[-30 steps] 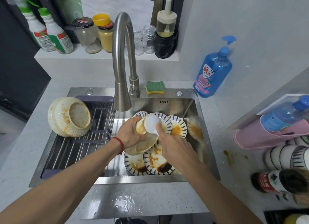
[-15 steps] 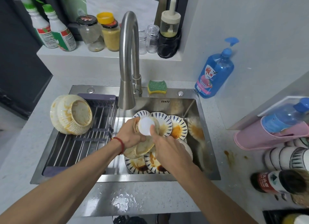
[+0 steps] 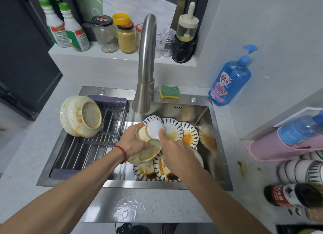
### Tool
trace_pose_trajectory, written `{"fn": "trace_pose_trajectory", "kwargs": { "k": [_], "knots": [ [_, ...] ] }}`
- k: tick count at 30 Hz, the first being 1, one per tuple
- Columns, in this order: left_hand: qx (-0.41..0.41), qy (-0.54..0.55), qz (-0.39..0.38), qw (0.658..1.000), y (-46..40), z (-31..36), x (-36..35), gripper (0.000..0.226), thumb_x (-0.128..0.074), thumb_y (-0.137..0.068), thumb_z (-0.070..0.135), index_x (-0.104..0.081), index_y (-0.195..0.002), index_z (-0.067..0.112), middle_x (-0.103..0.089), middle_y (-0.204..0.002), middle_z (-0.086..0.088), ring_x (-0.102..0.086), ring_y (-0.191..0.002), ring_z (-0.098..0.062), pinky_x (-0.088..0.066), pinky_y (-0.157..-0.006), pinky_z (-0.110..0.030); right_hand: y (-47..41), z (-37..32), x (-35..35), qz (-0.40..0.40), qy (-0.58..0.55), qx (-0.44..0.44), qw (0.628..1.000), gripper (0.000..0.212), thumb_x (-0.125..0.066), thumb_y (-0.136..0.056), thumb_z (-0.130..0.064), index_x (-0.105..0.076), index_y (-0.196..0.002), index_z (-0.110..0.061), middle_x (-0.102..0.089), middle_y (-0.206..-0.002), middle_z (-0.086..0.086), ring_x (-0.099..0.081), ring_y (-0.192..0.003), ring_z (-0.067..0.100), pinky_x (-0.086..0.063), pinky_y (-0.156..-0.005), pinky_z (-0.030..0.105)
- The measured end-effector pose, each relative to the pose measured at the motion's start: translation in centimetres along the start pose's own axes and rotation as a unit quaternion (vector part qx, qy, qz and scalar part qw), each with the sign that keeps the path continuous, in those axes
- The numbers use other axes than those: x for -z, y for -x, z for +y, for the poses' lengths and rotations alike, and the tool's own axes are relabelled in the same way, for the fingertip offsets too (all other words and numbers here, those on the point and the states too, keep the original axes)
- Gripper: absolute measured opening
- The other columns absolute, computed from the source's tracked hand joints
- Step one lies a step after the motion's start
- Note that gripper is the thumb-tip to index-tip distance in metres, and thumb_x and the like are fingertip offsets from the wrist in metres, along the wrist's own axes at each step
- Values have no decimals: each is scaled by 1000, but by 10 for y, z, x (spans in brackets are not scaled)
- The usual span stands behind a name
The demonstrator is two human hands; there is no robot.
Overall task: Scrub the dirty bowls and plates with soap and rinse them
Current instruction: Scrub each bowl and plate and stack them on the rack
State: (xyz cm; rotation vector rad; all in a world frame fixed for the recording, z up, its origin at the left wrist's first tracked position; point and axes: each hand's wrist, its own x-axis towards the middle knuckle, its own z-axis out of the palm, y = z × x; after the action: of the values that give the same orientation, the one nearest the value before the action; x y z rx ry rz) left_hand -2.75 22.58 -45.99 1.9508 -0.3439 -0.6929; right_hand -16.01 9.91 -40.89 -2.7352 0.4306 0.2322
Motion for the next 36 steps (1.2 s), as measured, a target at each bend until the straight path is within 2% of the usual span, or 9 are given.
{"fn": "trace_pose_trajectory", "kwargs": {
  "k": [6, 9, 11, 13, 19, 22, 27, 32, 36],
  "knots": [
    [1, 11, 11, 1000, 8, -4, 15, 43, -80, -53, -9, -71, -82, 22, -71, -76, 8, -67, -72, -16, -53, -59, -27, -17, 15, 2, -23, -57, -70, 996, 63, -42, -106, -9, -17, -162, -19, -56, -91, 1, -50, -81, 17, -40, -64, 31],
    [8, 28, 5, 1000, 11, -7, 22, 45, -77, -54, -18, -69, -78, 20, -68, -71, 9, -65, -69, -16, -51, -55, -24, -8, 4, -4, -30, -45, -22, 998, 61, -41, -104, -10, -18, -159, -21, -65, -95, 6, -58, -87, 29, -49, -74, 45],
    [13, 27, -7, 1000, 12, -9, 24, 46, -78, -55, -19, -71, -81, 18, -72, -75, 5, -69, -75, -20, -55, -57, -28, -21, 14, 1, -54, -45, -60, 996, 63, -41, -103, -8, -18, -161, -17, -66, -104, 6, -57, -94, 30, -49, -82, 45],
    [12, 24, -16, 1000, 13, -9, 26, 45, -78, -56, -17, -72, -85, 17, -74, -80, 1, -72, -81, -23, -57, -61, -31, -24, 13, 6, -59, -48, -93, 993, 62, -39, -105, -8, -19, -162, -18, -65, -103, 7, -53, -93, 27, -48, -78, 44],
    [3, -2, -5, 1000, 14, -9, 23, 49, -80, -58, -16, -75, -89, 21, -77, -82, -1, -74, -80, -21, -59, -63, -31, -11, -15, 12, -40, -24, -8, 999, 51, -38, -106, -10, -27, -154, -22, -57, -76, 5, -53, -65, 21, -40, -53, 38],
    [-26, -67, 8, 997, 14, -9, 24, 42, -84, -57, -5, -70, -81, 28, -74, -78, 4, -72, -78, -20, -60, -64, -34, -18, -5, 15, -36, 27, -51, 998, 63, -38, -101, -5, -19, -160, -18, -54, -81, 4, -55, -75, 22, -41, -58, 39],
    [-12, -79, 24, 997, 15, -7, 20, 48, -86, -55, 1, -71, -90, 31, -76, -87, 5, -71, -88, -21, -62, -78, -39, -4, -29, 7, -24, 10, 26, 999, 63, -42, -102, -6, -17, -158, -22, -52, -77, 4, -53, -70, 24, -38, -58, 40],
    [0, -3, 21, 1000, 19, -6, 21, 42, -78, -58, -16, -69, -74, 22, -68, -65, 11, -66, -66, -14, -51, -55, -26, -21, 10, 11, -43, -26, -90, 995, 61, -37, -104, -6, -22, -161, -18, -58, -92, 5, -56, -89, 27, -45, -69, 41],
    [20, 64, 16, 998, 20, -8, 19, 49, -74, -58, -25, -72, -86, 15, -72, -79, 1, -69, -78, -18, -54, -56, -23, -12, -7, 9, -38, -62, -21, 997, 54, -38, -107, -11, -25, -159, -20, -58, -86, 5, -57, -83, 24, -46, -69, 38]
  ]
}}
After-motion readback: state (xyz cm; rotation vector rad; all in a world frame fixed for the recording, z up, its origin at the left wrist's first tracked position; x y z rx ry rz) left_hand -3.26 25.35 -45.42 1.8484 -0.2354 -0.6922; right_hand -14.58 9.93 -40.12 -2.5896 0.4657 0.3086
